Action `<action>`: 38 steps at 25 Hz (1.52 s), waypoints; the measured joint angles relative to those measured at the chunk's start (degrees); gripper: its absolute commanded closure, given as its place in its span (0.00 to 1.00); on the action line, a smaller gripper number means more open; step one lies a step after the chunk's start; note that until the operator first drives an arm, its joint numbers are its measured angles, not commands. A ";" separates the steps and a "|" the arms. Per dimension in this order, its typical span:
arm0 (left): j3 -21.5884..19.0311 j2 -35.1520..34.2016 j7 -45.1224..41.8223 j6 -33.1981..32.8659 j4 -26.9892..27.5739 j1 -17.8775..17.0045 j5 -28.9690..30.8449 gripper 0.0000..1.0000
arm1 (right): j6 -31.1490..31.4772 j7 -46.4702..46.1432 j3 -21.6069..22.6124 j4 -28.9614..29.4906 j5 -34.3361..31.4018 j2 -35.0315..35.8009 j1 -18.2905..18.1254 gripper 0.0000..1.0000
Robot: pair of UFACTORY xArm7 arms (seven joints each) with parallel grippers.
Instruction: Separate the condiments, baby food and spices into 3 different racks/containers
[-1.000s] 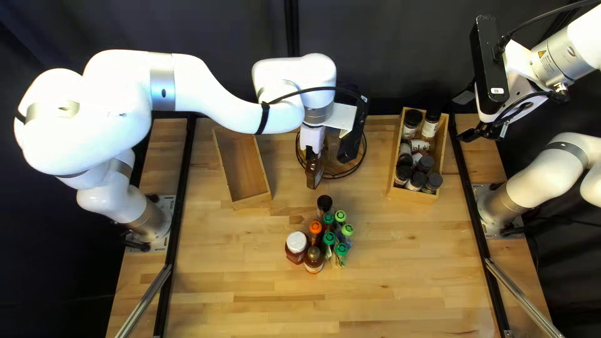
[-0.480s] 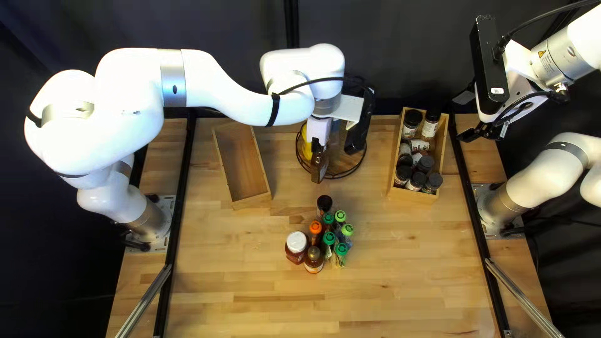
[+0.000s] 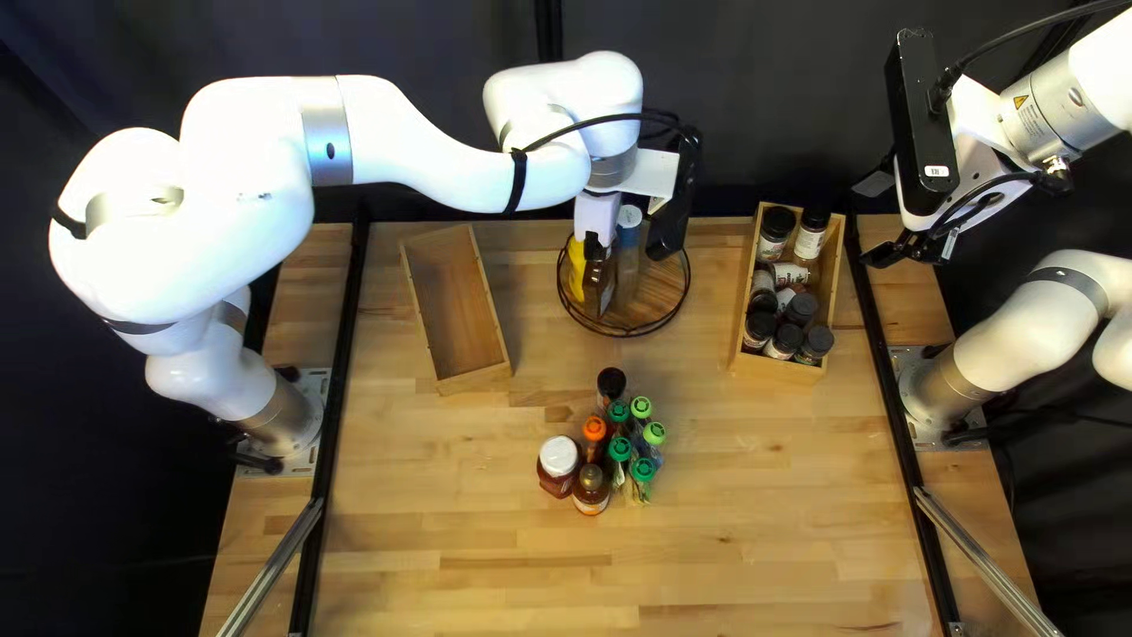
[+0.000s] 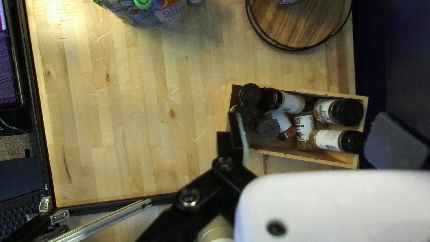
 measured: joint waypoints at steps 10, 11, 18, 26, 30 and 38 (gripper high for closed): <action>0.47 1.32 -0.02 -1.50 -0.49 0.75 -0.48 1.00 | 0.00 0.00 0.00 0.00 0.00 0.00 0.00 0.00; 0.46 1.46 0.01 -1.64 -0.55 0.79 -0.58 1.00 | 0.00 0.00 0.00 0.00 0.00 0.00 0.00 0.00; 0.46 1.90 0.34 -2.83 -1.56 1.10 -1.29 0.95 | 0.00 0.00 0.00 0.00 0.00 0.00 0.00 0.00; 0.32 1.70 0.52 -3.28 -2.54 1.11 -1.73 0.00 | 0.00 0.00 0.00 0.00 0.00 0.00 0.00 0.00; 0.10 1.34 0.49 -2.26 -2.01 0.87 -1.85 0.00 | 0.00 0.00 0.00 0.00 0.00 0.00 0.00 0.00; -1.07 -5.16 -2.17 2.92 -2.60 -1.41 -0.06 0.00 | 0.00 0.00 0.00 0.00 0.00 0.00 0.00 0.00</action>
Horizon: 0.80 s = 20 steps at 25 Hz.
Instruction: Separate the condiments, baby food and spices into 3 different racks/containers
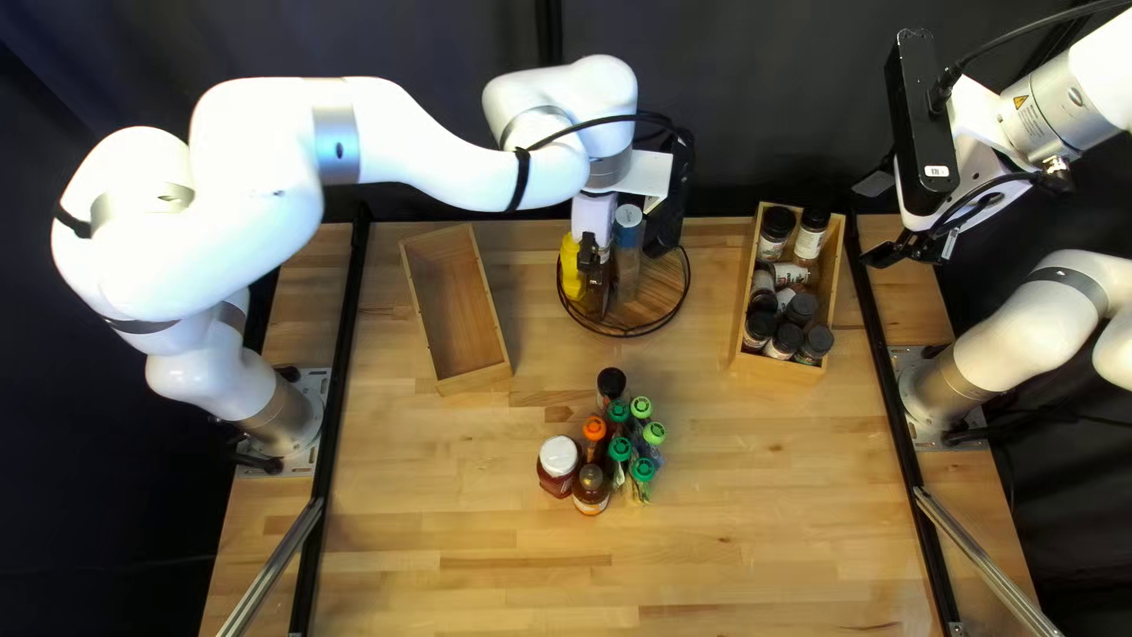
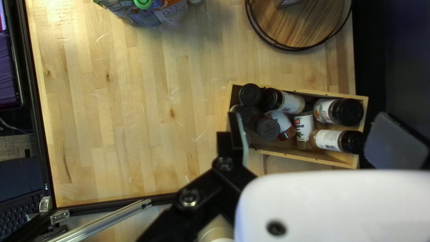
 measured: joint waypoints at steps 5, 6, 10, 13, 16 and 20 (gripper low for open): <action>-3.21 -9.96 -4.59 3.73 -6.52 -3.16 1.43 0.00 | 0.00 0.00 0.00 0.00 0.00 0.00 0.00 0.00; -4.28 -12.05 -5.65 4.03 -8.55 -4.02 1.49 0.00 | 0.00 0.00 0.00 0.00 0.00 0.00 0.00 0.00; -8.50 -18.89 -8.78 2.99 -17.08 -7.42 0.47 0.00 | 0.00 0.00 0.00 0.00 0.00 0.00 0.00 0.00; -11.80 -22.03 -12.37 0.44 -22.25 -9.70 -0.23 0.00 | 0.00 0.00 0.00 0.00 0.00 0.00 0.00 0.00; -15.45 -23.78 -18.17 -2.57 -26.26 -11.58 0.12 0.00 | 0.00 0.00 0.00 0.00 0.00 0.00 0.00 0.00; -19.15 -24.29 -25.23 -8.33 -31.10 -13.14 0.85 0.00 | 0.00 0.00 0.00 0.00 0.00 0.00 0.00 0.00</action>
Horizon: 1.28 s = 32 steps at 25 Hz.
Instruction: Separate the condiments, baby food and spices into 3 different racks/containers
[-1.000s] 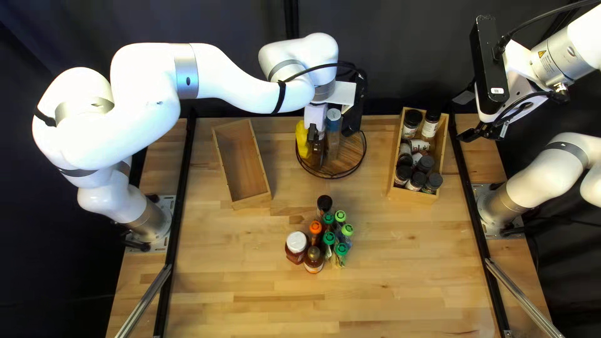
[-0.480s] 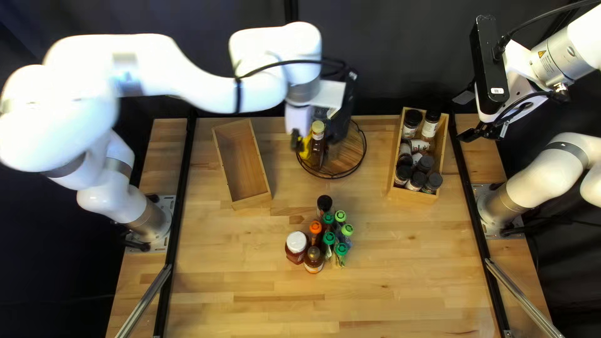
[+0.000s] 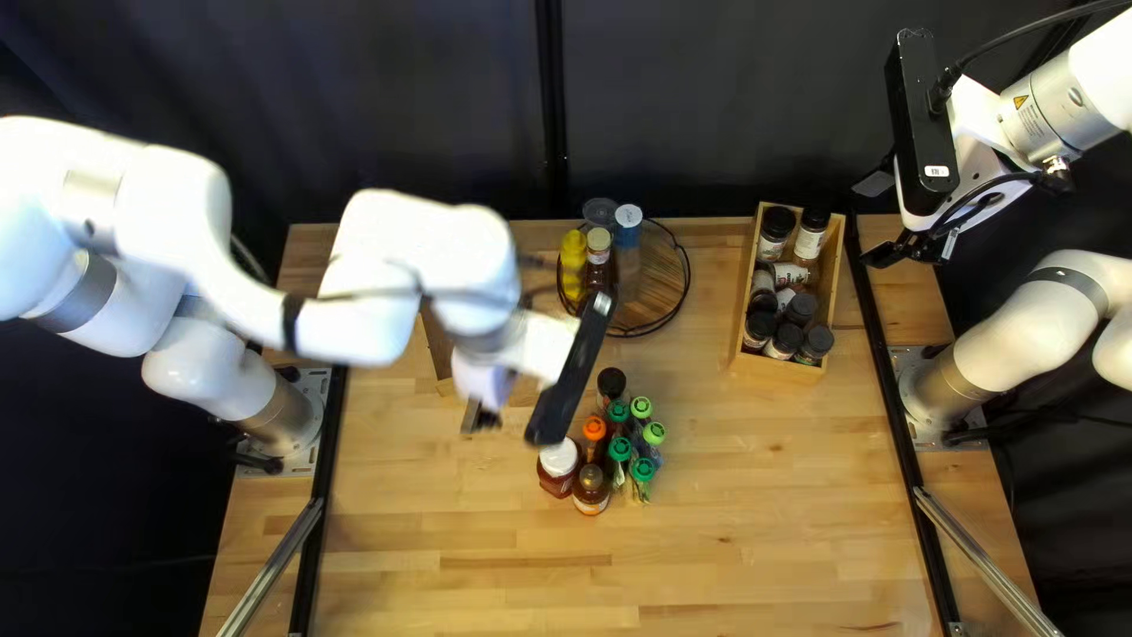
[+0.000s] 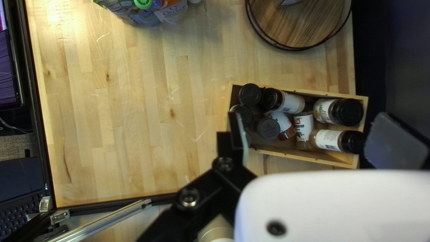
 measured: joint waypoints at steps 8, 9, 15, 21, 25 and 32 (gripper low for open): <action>-2.18 4.09 -7.65 -10.54 -3.45 -0.12 1.41 0.00 | 0.00 0.00 0.00 0.00 0.00 0.00 0.00 0.00; -2.19 4.55 -8.15 -11.93 -3.89 -0.02 1.49 0.00 | 0.00 0.00 0.00 0.00 0.00 0.00 0.00 0.00; -1.96 7.60 -9.89 -20.85 -6.81 0.51 1.43 0.00 | 0.00 0.00 0.00 0.00 0.00 0.00 0.00 0.00; -1.17 11.20 -9.67 -26.07 -7.46 1.20 0.68 0.00 | 0.00 0.00 0.00 0.00 0.00 0.00 0.00 0.00; -0.85 13.49 -9.05 -28.01 -6.39 1.42 0.00 0.00 | 0.00 0.00 0.00 0.00 0.00 0.00 0.00 0.00; -0.41 16.89 -8.10 -29.74 -4.70 1.84 -0.93 1.00 | 0.00 0.00 0.00 0.00 0.00 0.00 0.00 0.00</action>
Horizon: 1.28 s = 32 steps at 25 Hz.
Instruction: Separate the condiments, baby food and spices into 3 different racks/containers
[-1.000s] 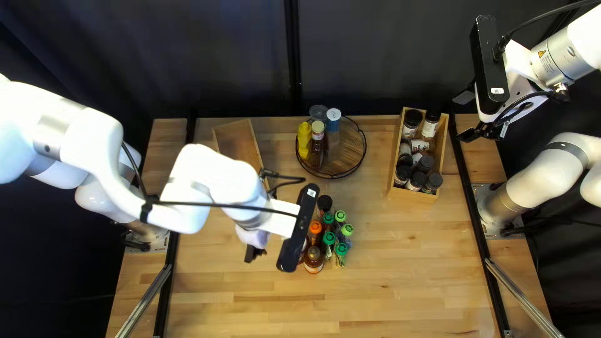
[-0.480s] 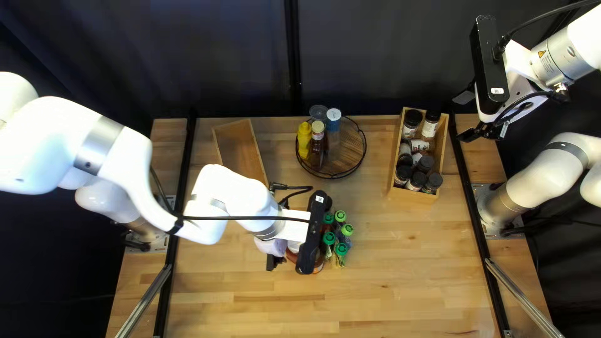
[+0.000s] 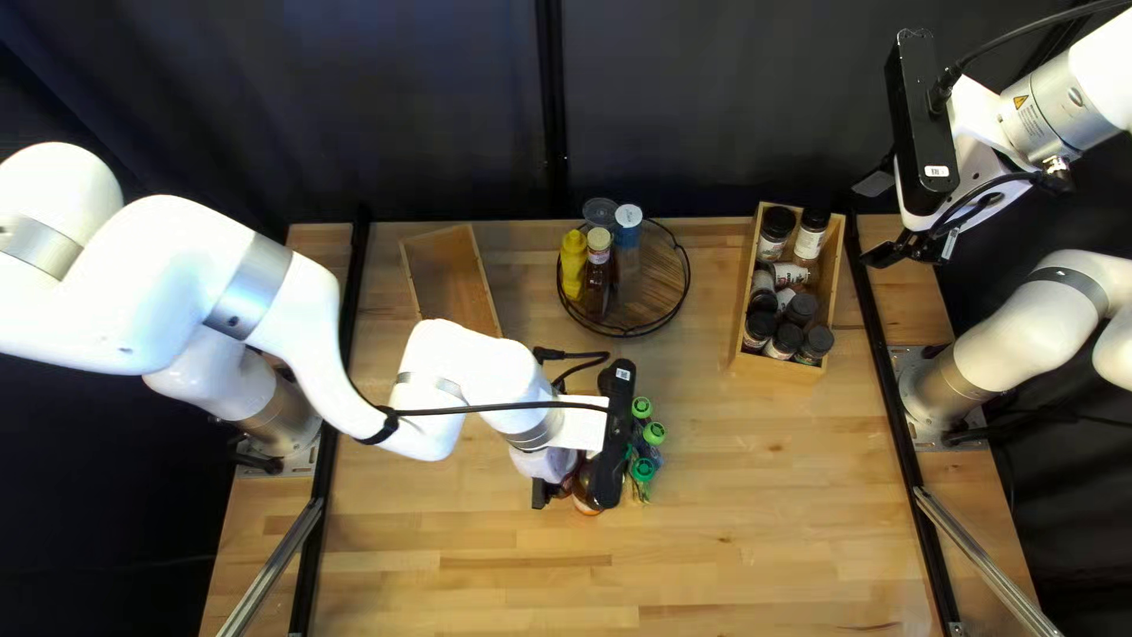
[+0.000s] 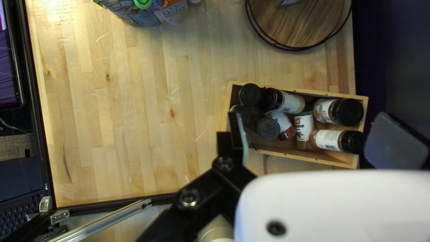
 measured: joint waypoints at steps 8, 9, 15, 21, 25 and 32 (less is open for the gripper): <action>-0.23 -1.84 -1.69 4.99 0.87 -0.10 0.92 1.00 | 0.00 0.00 0.00 0.00 0.00 0.00 0.00 0.00; -0.28 -2.23 -1.94 6.04 1.07 -0.13 1.11 1.00 | 0.00 0.00 0.00 0.00 0.00 0.00 0.00 0.00; -0.39 -7.05 -3.70 16.00 3.74 0.39 3.06 1.00 | 0.00 0.00 0.00 0.00 0.00 0.00 0.00 0.00; 0.13 -13.30 -4.85 30.95 12.12 2.62 7.15 1.00 | 0.00 0.00 0.00 0.00 0.00 0.00 0.00 0.00; 2.01 -14.79 -3.46 36.78 18.52 4.67 8.94 1.00 | 0.00 0.00 0.00 0.00 0.00 0.00 0.00 0.00; 5.68 -7.62 0.09 37.33 30.08 6.96 7.02 1.00 | 0.00 0.00 0.00 0.00 0.00 0.00 0.00 0.00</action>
